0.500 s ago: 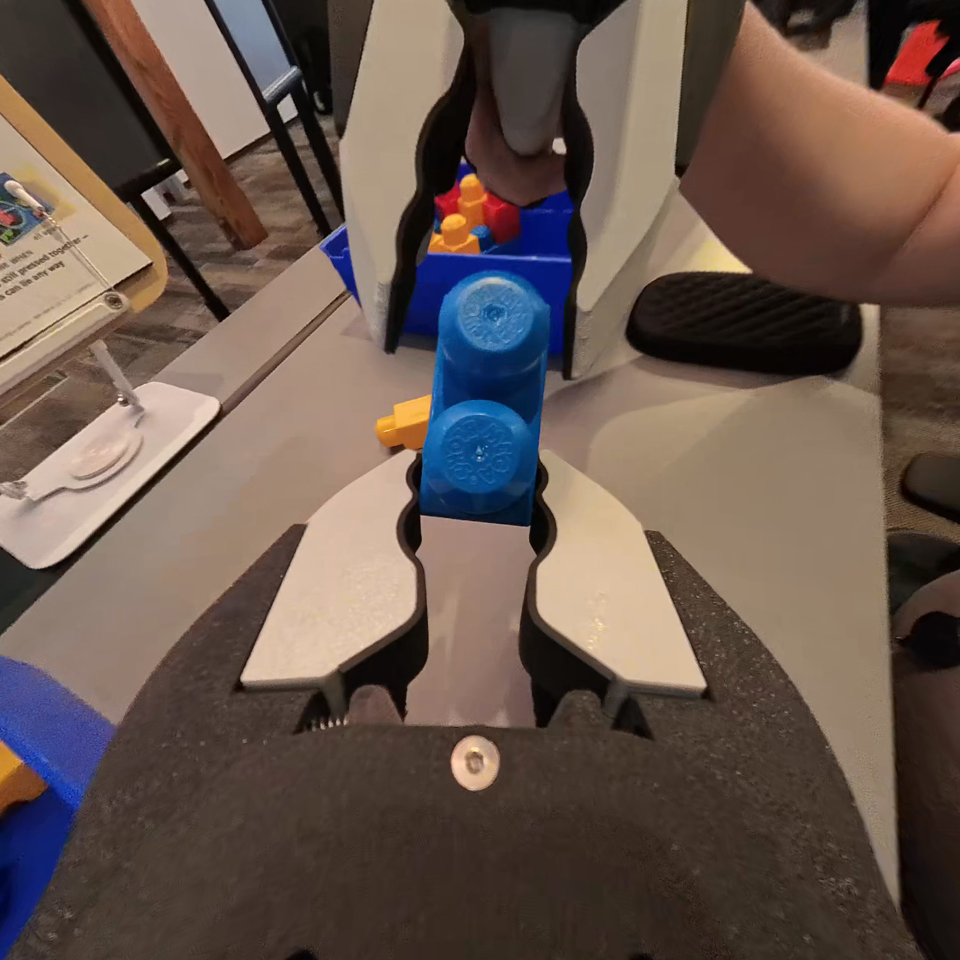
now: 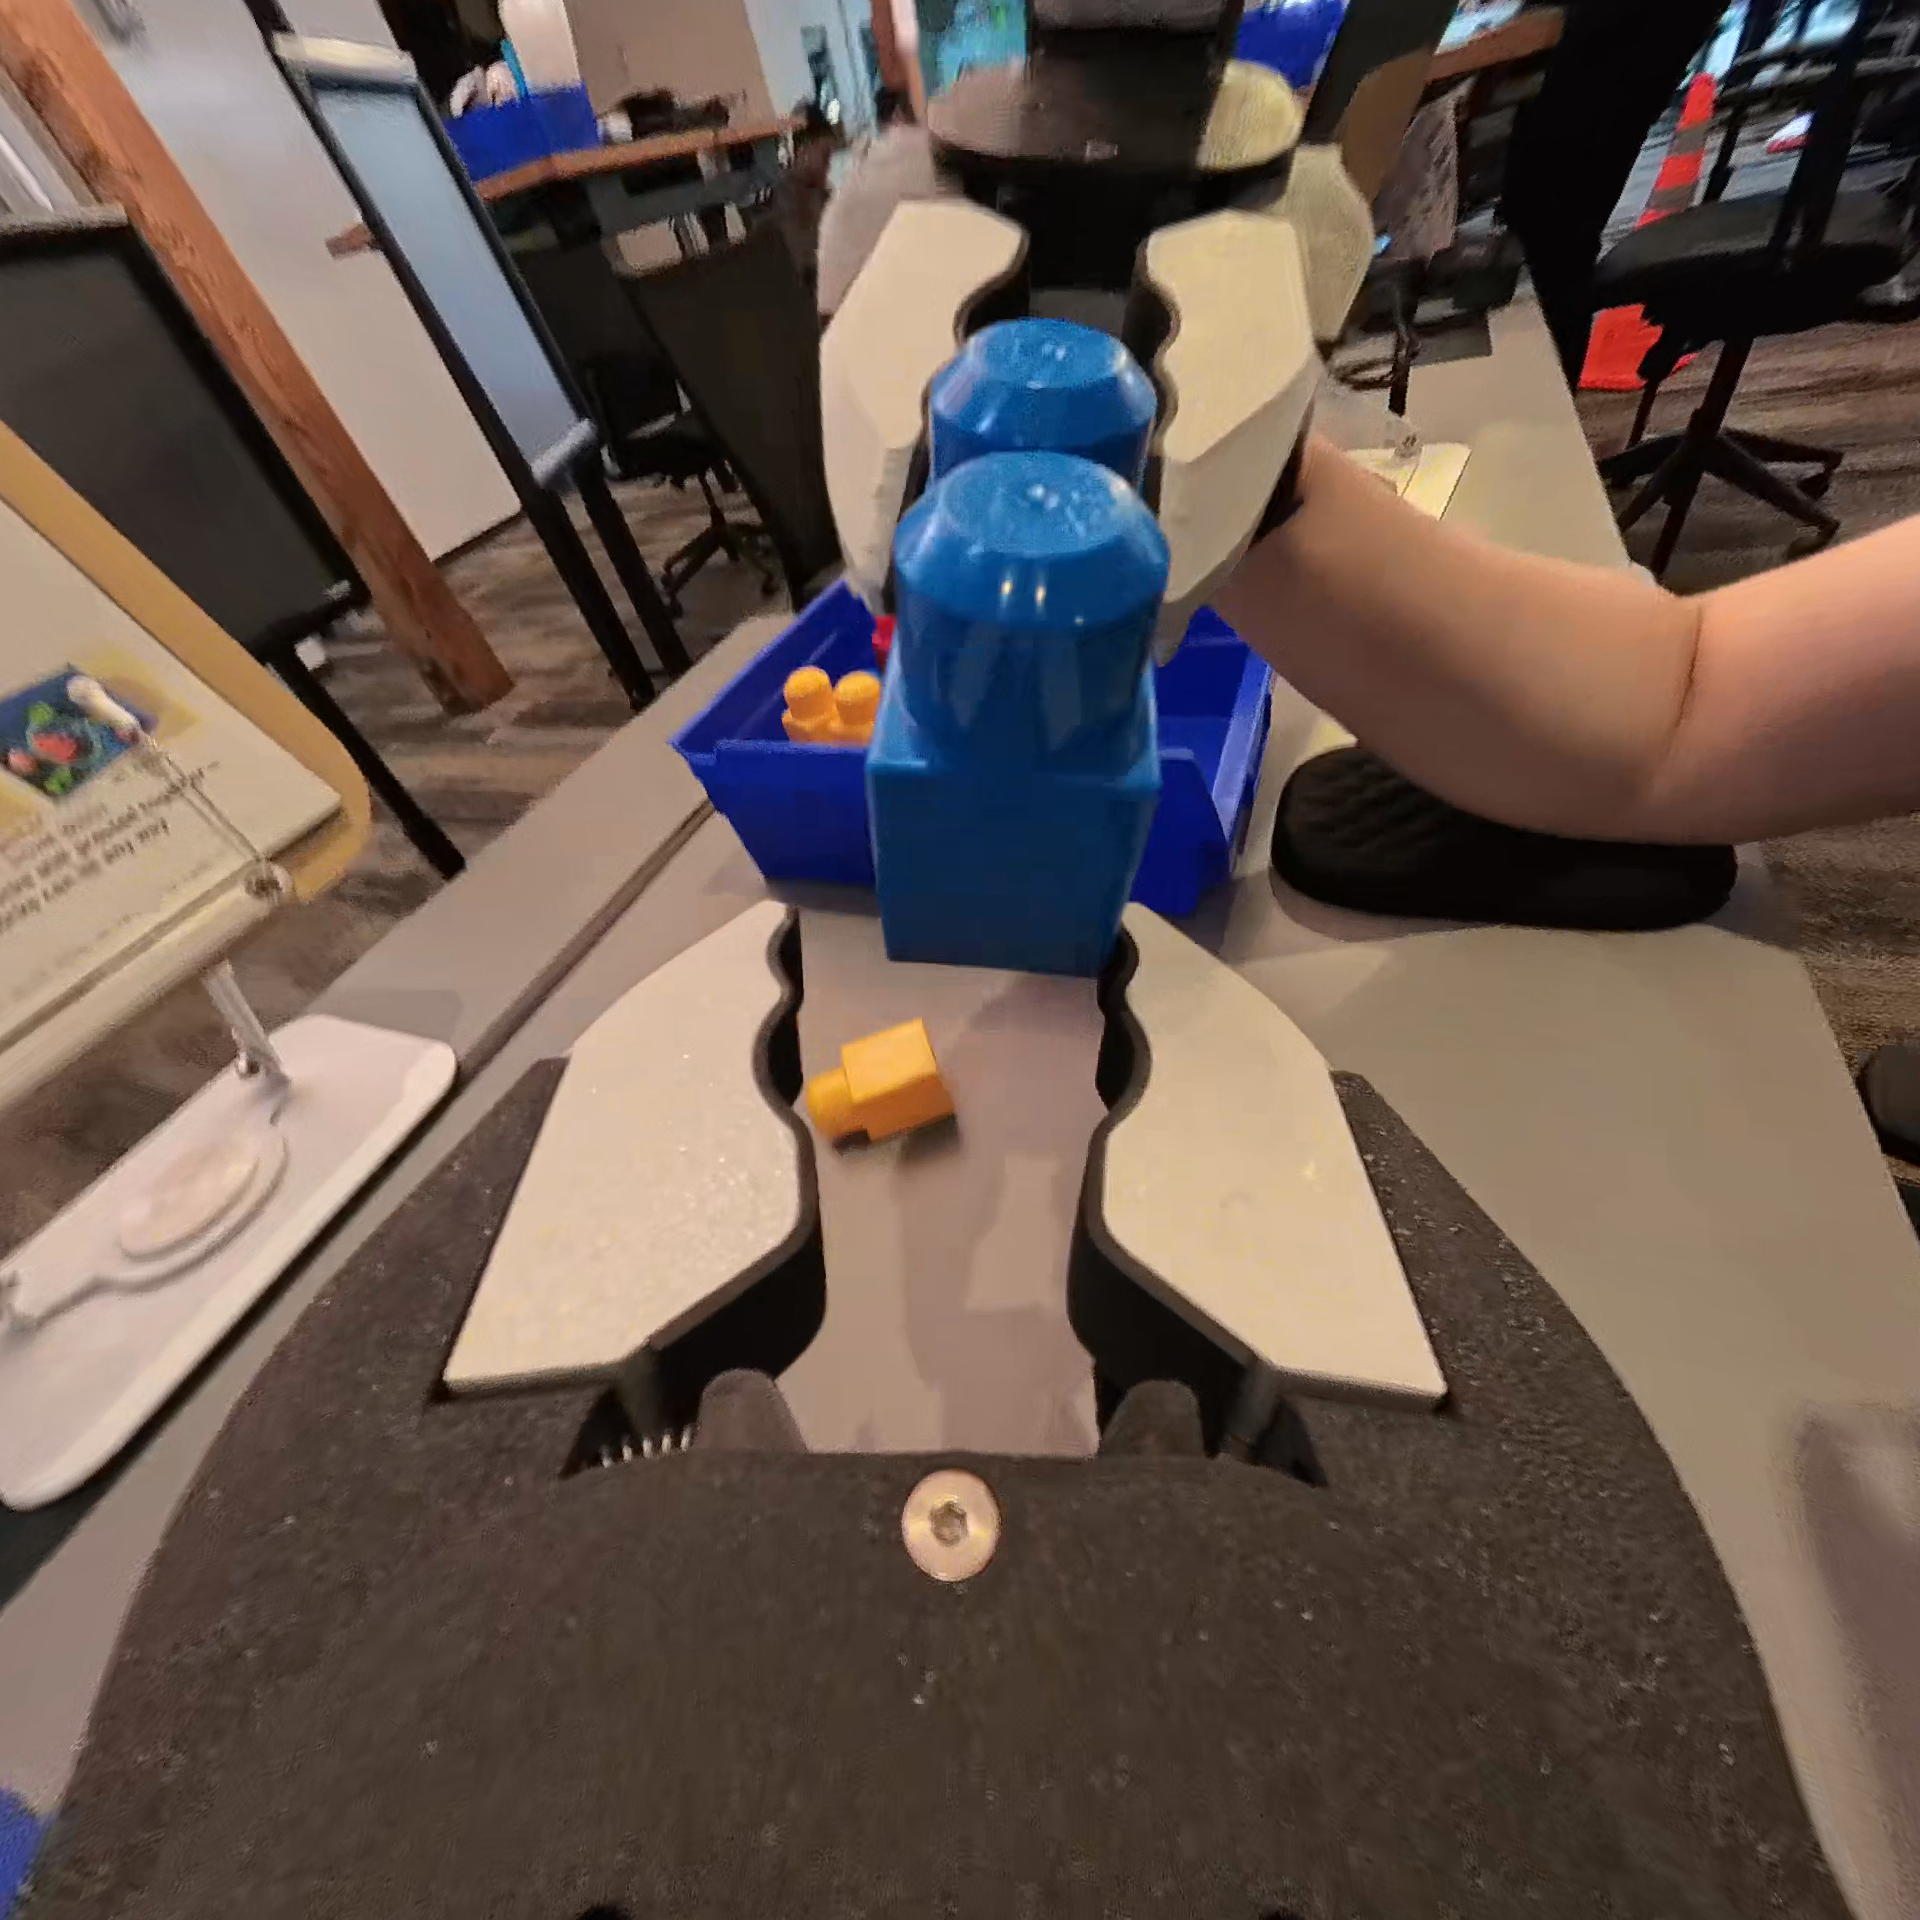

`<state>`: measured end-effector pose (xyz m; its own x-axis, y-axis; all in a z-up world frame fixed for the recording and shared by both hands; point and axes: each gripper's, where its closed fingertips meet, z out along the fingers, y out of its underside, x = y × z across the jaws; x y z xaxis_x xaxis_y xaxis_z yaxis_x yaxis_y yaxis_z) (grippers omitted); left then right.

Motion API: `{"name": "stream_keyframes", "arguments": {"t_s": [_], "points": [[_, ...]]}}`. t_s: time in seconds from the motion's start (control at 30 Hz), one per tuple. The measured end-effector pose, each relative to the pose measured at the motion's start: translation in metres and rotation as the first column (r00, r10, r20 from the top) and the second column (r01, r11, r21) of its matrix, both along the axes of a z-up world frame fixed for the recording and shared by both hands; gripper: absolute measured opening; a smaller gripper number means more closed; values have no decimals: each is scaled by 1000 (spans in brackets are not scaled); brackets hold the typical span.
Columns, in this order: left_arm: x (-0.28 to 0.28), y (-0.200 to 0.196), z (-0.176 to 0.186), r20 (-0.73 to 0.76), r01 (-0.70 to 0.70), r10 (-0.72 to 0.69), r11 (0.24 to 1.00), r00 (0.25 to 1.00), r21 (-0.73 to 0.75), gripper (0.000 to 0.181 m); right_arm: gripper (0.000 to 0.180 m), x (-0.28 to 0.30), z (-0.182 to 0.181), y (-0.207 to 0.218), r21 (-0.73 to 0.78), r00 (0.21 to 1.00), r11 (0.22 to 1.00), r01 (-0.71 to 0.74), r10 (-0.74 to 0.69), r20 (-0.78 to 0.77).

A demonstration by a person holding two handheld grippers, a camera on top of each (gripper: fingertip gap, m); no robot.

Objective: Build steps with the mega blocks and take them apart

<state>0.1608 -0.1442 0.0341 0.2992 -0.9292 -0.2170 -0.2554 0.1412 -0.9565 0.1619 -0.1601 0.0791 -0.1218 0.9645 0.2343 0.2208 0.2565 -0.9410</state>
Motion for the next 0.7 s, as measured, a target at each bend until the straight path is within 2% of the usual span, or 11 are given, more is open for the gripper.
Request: {"name": "stream_keyframes", "arguments": {"t_s": [0.13, 0.23, 0.4, 0.53, 0.7], "points": [[16, -1, 33, 134, 137, -141, 990, 981, 42, 53, 36, 13, 19, 12, -11, 993, 999, 46, -47, -106], [25, 8, 45, 179, 183, -187, 982, 966, 42, 50, 36, 19, 21, 19, -20, 990, 997, 74, -76, -117], [25, 15, 51, 323, 299, -265, 952, 908, -61, 42, 36, 22, 15, 33, -31, 986, 991, 129, -131, -107], [17, 27, 40, 324, 296, -250, 950, 912, -101, 39, 36, 15, 5, 46, -71, 980, 985, 159, -166, -106], [8, 37, 37, 285, 243, -214, 967, 934, -71, 37, 36, 7, -1, 55, -141, 973, 974, 176, -194, -124]]}}
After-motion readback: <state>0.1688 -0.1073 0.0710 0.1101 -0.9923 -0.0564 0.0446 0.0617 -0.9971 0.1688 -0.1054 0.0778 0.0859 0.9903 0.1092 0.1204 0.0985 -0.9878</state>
